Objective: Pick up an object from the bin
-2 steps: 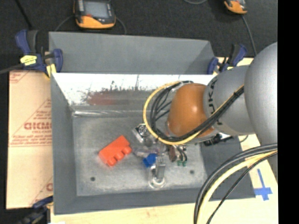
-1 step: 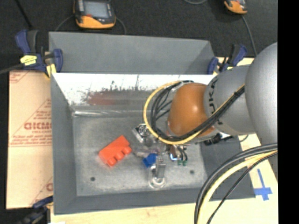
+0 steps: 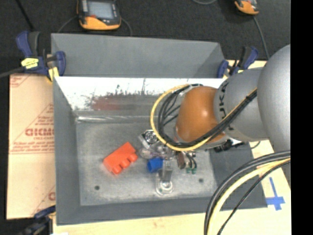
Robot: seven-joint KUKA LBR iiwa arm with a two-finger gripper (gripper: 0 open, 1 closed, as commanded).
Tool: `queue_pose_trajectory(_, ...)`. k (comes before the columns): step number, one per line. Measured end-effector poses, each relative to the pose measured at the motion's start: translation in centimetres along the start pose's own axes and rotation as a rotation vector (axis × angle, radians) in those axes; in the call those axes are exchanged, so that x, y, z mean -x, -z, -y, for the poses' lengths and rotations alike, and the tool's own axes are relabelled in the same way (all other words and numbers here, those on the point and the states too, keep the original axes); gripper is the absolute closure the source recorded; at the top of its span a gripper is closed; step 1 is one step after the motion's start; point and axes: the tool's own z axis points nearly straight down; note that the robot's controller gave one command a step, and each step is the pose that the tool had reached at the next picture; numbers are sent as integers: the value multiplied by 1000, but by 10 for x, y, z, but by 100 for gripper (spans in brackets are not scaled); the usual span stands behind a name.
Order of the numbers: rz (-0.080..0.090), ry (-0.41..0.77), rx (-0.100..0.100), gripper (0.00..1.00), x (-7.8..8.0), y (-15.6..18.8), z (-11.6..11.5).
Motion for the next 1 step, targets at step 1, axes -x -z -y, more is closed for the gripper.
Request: queue_pose_trajectory(1, 8, 2, 0, 100, 2, 6, 0)
